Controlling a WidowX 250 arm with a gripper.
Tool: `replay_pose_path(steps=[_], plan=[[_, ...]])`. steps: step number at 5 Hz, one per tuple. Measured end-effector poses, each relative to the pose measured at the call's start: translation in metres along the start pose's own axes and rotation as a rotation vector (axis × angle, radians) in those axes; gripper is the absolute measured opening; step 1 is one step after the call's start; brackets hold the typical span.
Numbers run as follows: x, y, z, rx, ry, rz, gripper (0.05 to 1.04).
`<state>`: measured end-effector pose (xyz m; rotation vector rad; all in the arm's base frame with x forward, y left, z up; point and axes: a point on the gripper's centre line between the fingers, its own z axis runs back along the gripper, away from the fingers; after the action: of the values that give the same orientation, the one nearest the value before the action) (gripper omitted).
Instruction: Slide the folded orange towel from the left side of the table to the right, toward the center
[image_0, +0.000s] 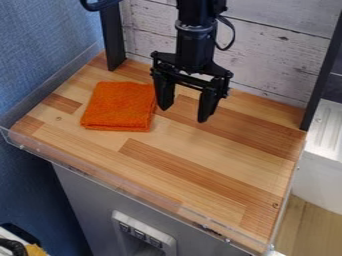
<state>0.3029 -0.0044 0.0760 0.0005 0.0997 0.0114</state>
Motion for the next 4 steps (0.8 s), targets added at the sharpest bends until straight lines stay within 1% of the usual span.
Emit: replay_pose_path(steps=[1, 2, 4], plan=[[0.002, 0.008, -0.002, -0.004, -0.005, -0.023, 0.999], [0.008, 0.027, -0.004, -0.014, -0.027, -0.043, 0.996], [0.037, 0.071, -0.003, -0.023, -0.104, -0.105, 0.996]])
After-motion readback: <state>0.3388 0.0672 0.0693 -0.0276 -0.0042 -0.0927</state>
